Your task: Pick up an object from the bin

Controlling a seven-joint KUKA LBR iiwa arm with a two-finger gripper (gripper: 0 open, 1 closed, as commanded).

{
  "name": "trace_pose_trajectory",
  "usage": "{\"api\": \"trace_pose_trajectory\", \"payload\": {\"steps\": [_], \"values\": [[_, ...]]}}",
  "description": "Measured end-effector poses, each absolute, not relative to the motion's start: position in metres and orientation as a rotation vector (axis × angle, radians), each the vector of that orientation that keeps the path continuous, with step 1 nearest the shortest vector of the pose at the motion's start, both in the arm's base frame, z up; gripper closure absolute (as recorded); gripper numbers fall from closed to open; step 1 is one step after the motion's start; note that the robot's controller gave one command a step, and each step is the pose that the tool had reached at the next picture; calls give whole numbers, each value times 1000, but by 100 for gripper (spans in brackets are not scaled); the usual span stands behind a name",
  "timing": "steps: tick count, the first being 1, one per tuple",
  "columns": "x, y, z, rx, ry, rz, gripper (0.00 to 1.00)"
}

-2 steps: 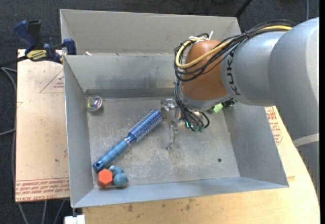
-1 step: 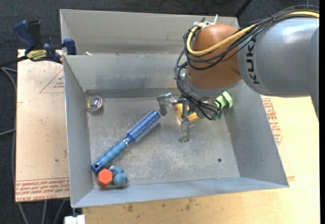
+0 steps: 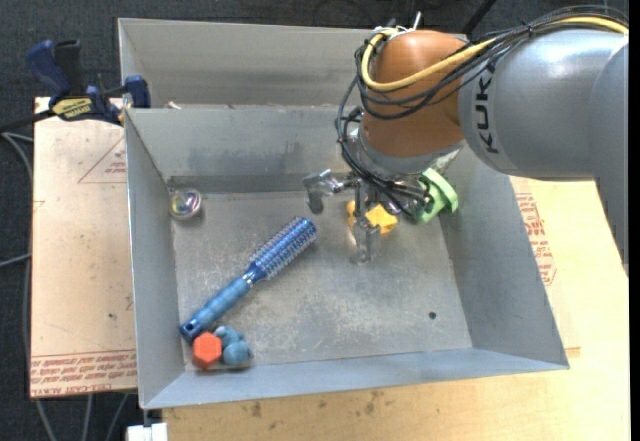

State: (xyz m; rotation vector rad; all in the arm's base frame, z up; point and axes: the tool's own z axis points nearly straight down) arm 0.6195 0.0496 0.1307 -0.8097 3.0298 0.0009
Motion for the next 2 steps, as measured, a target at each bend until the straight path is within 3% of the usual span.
{"api": "trace_pose_trajectory", "payload": {"steps": [1,2], "values": [[613,48,69,-696,3067,4,0],[615,48,72,-694,3062,3,0]]}}
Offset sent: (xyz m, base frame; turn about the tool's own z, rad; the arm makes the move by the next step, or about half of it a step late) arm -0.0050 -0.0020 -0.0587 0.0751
